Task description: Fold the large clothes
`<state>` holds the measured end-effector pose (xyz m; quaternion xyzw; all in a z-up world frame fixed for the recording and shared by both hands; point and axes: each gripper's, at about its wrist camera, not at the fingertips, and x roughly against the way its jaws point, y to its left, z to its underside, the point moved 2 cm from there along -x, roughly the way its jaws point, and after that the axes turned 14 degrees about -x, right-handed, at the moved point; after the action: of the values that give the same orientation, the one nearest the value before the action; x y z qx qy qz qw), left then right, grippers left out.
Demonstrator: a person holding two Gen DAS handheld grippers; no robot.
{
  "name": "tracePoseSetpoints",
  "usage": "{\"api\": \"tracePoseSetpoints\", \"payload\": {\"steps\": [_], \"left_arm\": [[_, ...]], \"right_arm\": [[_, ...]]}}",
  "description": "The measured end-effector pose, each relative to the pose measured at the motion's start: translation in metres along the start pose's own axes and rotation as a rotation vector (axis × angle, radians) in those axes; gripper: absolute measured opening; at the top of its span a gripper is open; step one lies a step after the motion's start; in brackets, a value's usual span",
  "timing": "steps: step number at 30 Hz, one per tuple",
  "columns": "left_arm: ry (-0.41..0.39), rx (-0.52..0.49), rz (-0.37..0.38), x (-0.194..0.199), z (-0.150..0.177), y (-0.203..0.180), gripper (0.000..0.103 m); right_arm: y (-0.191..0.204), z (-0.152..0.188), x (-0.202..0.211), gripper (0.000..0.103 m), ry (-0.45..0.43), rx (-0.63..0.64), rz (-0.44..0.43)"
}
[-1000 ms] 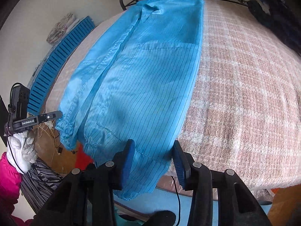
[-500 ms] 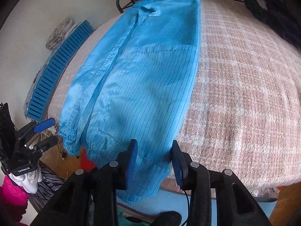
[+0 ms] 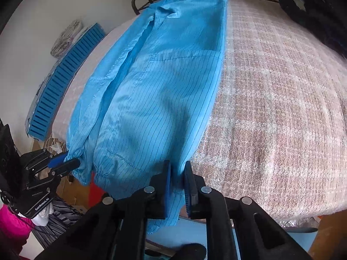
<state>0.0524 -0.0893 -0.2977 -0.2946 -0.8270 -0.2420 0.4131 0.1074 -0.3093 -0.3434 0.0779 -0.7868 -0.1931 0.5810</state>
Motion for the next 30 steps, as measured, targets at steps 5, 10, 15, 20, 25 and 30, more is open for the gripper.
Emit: {"api": "tracePoseSetpoints", "payload": {"steps": [5, 10, 15, 20, 25, 30], "left_arm": [[0.047, 0.041, 0.052, -0.009, 0.006, 0.008, 0.025], [-0.038, 0.145, 0.119, 0.030, 0.011, 0.034, 0.040], [-0.035, 0.316, 0.049, 0.041, 0.030, 0.091, 0.048], [0.068, 0.547, 0.134, 0.009, 0.060, 0.139, 0.049], [0.071, 0.593, 0.257, -0.009, 0.067, 0.136, 0.044], [0.047, 0.538, 0.277, -0.005, 0.049, 0.124, 0.006]], "right_arm": [[-0.003, 0.000, 0.003, 0.002, -0.007, -0.002, 0.005], [-0.003, 0.000, 0.007, 0.033, 0.003, -0.015, -0.068], [-0.018, -0.002, 0.001, 0.000, 0.028, -0.061, -0.043], [-0.017, 0.003, 0.004, 0.011, 0.029, -0.064, -0.066], [-0.019, 0.011, 0.006, 0.035, 0.050, -0.101, -0.166], [-0.027, 0.012, 0.009, 0.002, 0.054, -0.143, -0.169]]}}
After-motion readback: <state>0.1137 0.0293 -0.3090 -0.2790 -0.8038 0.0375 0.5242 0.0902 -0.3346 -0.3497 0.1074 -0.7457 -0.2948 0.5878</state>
